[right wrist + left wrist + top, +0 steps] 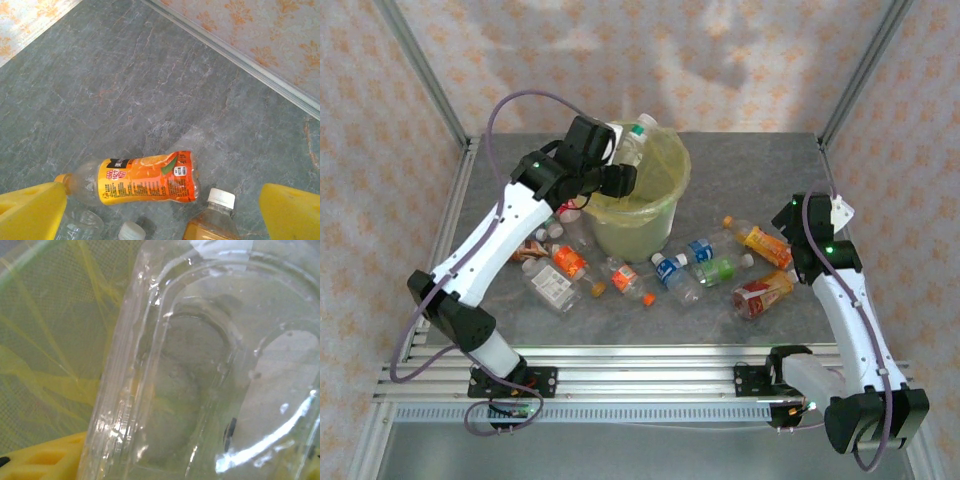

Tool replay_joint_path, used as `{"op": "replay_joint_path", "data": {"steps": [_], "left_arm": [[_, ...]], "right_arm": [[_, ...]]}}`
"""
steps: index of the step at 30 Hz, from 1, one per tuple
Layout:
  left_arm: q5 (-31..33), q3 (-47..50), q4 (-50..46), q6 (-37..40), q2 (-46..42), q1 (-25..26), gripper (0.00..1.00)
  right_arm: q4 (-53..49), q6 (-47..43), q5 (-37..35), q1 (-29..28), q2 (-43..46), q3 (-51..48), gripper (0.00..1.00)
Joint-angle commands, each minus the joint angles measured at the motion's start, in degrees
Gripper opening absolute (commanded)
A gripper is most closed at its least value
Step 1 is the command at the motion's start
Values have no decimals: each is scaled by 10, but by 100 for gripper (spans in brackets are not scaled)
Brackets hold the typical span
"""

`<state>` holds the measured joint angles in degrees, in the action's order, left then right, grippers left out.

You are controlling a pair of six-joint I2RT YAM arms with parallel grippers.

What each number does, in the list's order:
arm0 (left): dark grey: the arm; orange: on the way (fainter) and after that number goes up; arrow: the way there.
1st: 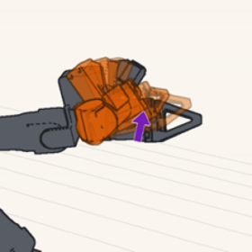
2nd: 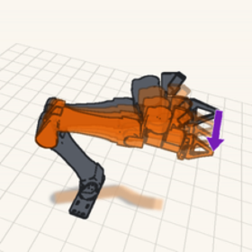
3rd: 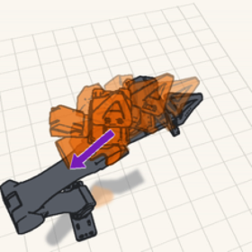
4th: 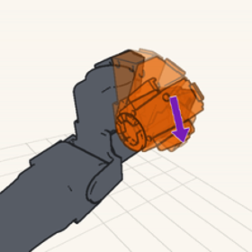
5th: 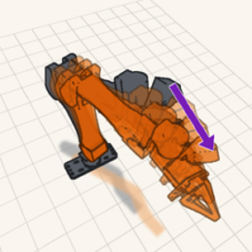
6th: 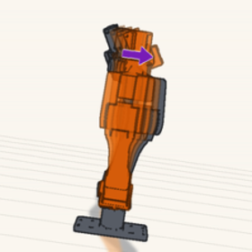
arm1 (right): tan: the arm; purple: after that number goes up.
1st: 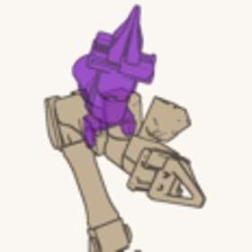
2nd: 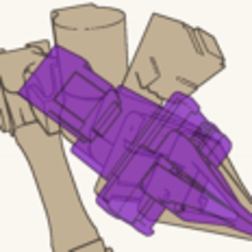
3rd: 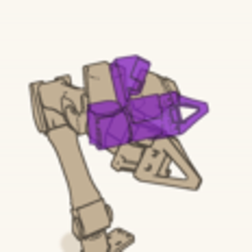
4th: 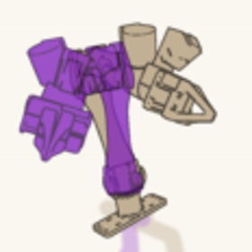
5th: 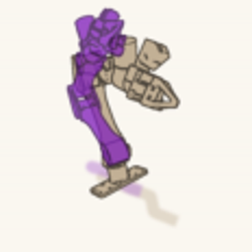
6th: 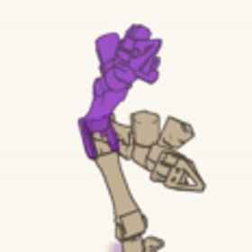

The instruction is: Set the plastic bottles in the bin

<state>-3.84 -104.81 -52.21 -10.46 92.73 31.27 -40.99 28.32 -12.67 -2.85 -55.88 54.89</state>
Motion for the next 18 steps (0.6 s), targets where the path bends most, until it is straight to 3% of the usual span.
{"op": "replay_joint_path", "data": {"steps": [1,18], "left_arm": [[19,-30,-35,25,9,2,30],[84,-135,-138,130,147,2,31]], "right_arm": [[-12,5,-17,-3,2,10,99],[-34,9,-18,-3,-1,7,99]]}}
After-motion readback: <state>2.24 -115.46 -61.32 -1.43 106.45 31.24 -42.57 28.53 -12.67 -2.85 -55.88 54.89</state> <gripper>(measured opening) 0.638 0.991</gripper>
